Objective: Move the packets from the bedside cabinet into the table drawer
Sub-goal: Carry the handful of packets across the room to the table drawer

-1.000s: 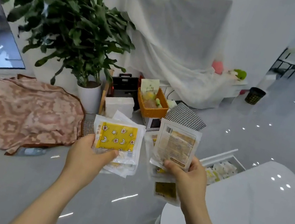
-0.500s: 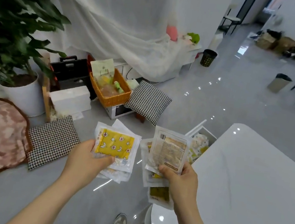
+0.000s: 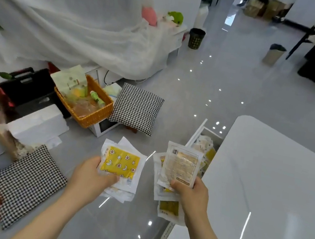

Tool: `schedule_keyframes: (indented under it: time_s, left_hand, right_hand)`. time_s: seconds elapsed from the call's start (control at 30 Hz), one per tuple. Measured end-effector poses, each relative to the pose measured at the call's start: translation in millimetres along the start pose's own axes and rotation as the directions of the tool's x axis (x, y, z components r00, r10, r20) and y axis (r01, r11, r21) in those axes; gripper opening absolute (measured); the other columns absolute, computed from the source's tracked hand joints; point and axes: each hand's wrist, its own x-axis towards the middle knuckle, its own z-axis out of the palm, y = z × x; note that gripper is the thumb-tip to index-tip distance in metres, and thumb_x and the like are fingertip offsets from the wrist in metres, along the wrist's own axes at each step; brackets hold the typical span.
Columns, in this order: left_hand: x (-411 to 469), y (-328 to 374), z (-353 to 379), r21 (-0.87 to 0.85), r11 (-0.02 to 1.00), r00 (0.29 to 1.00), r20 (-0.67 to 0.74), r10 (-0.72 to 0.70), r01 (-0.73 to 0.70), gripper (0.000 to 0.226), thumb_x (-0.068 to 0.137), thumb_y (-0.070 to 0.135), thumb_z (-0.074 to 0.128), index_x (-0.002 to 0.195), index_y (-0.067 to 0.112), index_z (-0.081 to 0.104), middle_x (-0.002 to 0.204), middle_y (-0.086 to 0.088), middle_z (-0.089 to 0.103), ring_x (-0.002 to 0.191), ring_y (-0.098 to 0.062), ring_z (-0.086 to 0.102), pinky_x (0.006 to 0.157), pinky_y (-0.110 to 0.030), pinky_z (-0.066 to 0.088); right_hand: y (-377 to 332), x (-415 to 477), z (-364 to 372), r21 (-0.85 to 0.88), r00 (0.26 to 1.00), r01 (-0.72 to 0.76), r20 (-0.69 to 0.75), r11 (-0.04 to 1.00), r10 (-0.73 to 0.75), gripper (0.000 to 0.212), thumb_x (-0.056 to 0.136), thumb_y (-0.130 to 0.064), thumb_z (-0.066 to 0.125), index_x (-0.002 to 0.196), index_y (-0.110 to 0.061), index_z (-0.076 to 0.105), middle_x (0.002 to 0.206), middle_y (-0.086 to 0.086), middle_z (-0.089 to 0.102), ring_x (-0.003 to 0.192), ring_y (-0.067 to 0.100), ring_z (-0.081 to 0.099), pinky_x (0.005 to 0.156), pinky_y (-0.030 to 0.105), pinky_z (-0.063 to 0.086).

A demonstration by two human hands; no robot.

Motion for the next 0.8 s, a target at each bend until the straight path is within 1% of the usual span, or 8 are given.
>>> schedule_keyframes:
  time_s: [0.07, 0.17, 0.3, 0.43, 0.5, 0.6, 0.67, 0.8]
  left_hand:
    - [27.7, 5.1, -0.3, 0.004, 1.000, 0.999, 0.051, 0.007, -0.007, 0.017, 0.074, 0.012, 0.076, 0.086, 0.021, 0.068, 0.083, 0.007, 0.072, 0.078, -0.011, 0.067, 0.062, -0.024, 0.050]
    - [74.9, 13.1, -2.0, 0.011, 1.000, 0.992, 0.123, 0.018, -0.020, 0.018, 0.076, 0.012, 0.076, 0.089, 0.020, 0.068, 0.085, 0.007, 0.071, 0.076, -0.008, 0.065, 0.056, -0.019, 0.043]
    - [140.4, 28.3, -12.1, 0.027, 0.998, 0.976, 0.210, 0.055, -0.062, 0.019, 0.074, 0.010, 0.077, 0.084, 0.022, 0.067, 0.085, 0.006, 0.071, 0.079, -0.013, 0.066, 0.064, -0.027, 0.049]
    - [199.1, 46.7, -23.8, 0.111, 0.979, 0.947, 0.295, 0.130, -0.169, 0.018, 0.073, 0.014, 0.077, 0.082, 0.024, 0.065, 0.083, 0.011, 0.068, 0.078, -0.006, 0.062, 0.059, -0.021, 0.044]
    - [223.6, 56.0, -25.4, 0.135, 0.969, 0.923, 0.355, 0.147, -0.206, 0.019, 0.073, 0.015, 0.077, 0.081, 0.026, 0.064, 0.083, 0.012, 0.067, 0.079, -0.008, 0.062, 0.061, -0.023, 0.045]
    - [254.3, 69.6, -19.4, 0.187, 0.950, 0.889, 0.433, 0.150, -0.252, 0.022, 0.073, 0.015, 0.077, 0.077, 0.028, 0.060, 0.083, 0.010, 0.066, 0.080, -0.011, 0.062, 0.069, -0.030, 0.051]
    - [270.0, 79.8, -10.3, 0.221, 0.930, 0.866, 0.474, 0.162, -0.295, 0.022, 0.072, 0.015, 0.077, 0.076, 0.027, 0.059, 0.083, 0.007, 0.066, 0.081, -0.014, 0.062, 0.073, -0.033, 0.052]
    - [298.8, 100.2, 14.9, 0.259, 0.896, 0.814, 0.557, 0.166, -0.360, 0.024, 0.073, 0.016, 0.076, 0.081, 0.024, 0.056, 0.086, 0.005, 0.064, 0.078, -0.012, 0.059, 0.061, -0.027, 0.044]
  right_hand:
    - [-0.4, 16.0, 5.8, 0.014, 0.999, -0.037, -0.040, 0.999, 0.037, 0.028, 0.078, -0.004, 0.072, 0.099, -0.020, 0.066, 0.093, -0.009, 0.069, 0.086, 0.010, 0.065, 0.067, 0.020, 0.049]
    - [-1.7, 40.6, 17.9, 0.017, 0.989, -0.084, -0.118, 0.996, 0.085, 0.027, 0.077, -0.005, 0.072, 0.098, -0.021, 0.066, 0.093, -0.007, 0.070, 0.088, 0.014, 0.066, 0.069, 0.022, 0.050]
    - [-9.5, 70.1, 43.6, 0.049, 0.961, -0.145, -0.231, 0.988, 0.152, 0.027, 0.077, -0.004, 0.072, 0.098, -0.020, 0.066, 0.097, -0.002, 0.070, 0.090, 0.018, 0.067, 0.074, 0.028, 0.052]
    - [-23.9, 91.2, 71.0, 0.107, 0.919, -0.194, -0.327, 0.975, 0.218, 0.028, 0.076, -0.001, 0.072, 0.090, -0.024, 0.065, 0.095, -0.003, 0.070, 0.088, 0.018, 0.067, 0.077, 0.033, 0.053]
    - [-27.8, 98.1, 80.2, 0.152, 0.890, -0.213, -0.378, 0.965, 0.256, 0.028, 0.076, 0.000, 0.071, 0.090, -0.023, 0.065, 0.093, -0.003, 0.070, 0.087, 0.019, 0.067, 0.079, 0.036, 0.055]
    - [-28.7, 104.6, 87.1, 0.197, 0.836, -0.242, -0.456, 0.950, 0.307, 0.027, 0.075, 0.000, 0.072, 0.093, -0.019, 0.066, 0.094, -0.001, 0.071, 0.087, 0.021, 0.067, 0.082, 0.040, 0.056]
    - [-26.8, 107.8, 87.3, 0.232, 0.795, -0.257, -0.501, 0.938, 0.341, 0.027, 0.074, 0.001, 0.072, 0.095, -0.015, 0.067, 0.094, 0.001, 0.071, 0.086, 0.021, 0.067, 0.080, 0.039, 0.055]
    - [-20.4, 121.1, 79.9, 0.272, 0.714, -0.288, -0.578, 0.918, 0.395, 0.027, 0.073, 0.003, 0.071, 0.096, -0.012, 0.067, 0.093, 0.005, 0.070, 0.087, 0.023, 0.066, 0.076, 0.033, 0.051]
